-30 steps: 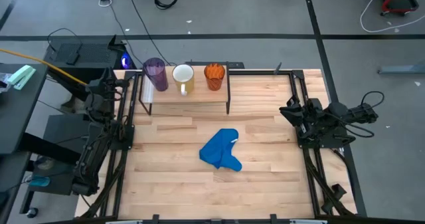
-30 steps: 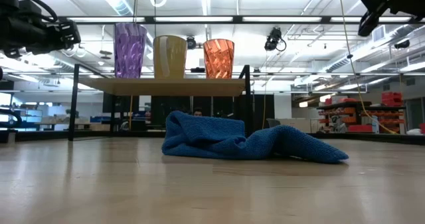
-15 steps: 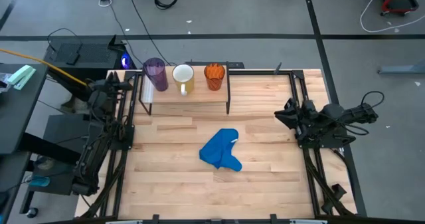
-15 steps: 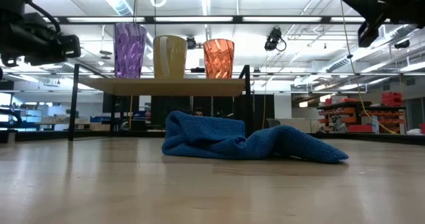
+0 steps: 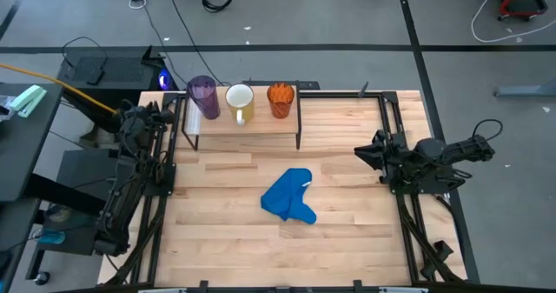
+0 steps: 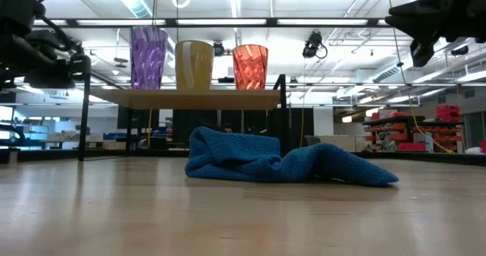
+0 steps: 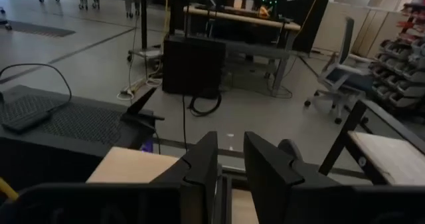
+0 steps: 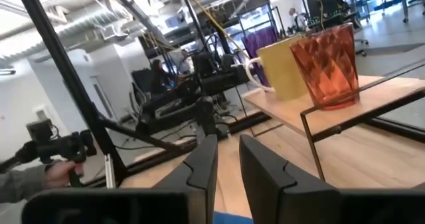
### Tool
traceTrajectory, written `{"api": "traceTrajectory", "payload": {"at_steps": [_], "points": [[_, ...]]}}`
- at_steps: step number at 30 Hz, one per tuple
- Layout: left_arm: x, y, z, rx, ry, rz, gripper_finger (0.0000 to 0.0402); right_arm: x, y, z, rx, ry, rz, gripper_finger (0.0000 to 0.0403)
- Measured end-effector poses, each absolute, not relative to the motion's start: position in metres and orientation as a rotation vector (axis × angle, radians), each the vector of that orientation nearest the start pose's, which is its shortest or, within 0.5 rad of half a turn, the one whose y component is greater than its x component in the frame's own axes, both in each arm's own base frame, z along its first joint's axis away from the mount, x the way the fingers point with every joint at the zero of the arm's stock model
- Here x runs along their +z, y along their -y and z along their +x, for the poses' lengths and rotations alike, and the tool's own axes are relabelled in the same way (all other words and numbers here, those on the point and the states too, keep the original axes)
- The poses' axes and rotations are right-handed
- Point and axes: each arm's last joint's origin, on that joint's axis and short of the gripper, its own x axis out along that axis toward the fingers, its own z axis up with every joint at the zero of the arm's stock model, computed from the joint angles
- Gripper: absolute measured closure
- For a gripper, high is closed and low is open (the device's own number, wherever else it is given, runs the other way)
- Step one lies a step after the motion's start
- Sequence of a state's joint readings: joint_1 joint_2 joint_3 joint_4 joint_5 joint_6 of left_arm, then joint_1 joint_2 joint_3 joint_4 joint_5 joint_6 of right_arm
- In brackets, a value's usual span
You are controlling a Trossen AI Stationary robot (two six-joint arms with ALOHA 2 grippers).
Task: Stack small to large cups/mugs on shelf
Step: Return to Home Position
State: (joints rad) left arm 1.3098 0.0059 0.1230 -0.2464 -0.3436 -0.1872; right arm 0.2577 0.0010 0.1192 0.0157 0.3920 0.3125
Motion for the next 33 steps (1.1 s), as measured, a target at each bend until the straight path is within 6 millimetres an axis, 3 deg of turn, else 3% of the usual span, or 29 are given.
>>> {"api": "traceTrajectory", "payload": {"at_steps": [20, 33], "points": [[0.179, -0.086, 0.013, 1.661, 0.015, -0.230, 0.0321, 0.191, -0.011, 0.087, -0.135, 0.002, 0.263, 0.0332], [0.179, -0.086, 0.013, 1.661, 0.015, -0.229, 0.0311, 0.191, -0.011, 0.087, -0.135, 0.003, 0.279, 0.0332]]}}
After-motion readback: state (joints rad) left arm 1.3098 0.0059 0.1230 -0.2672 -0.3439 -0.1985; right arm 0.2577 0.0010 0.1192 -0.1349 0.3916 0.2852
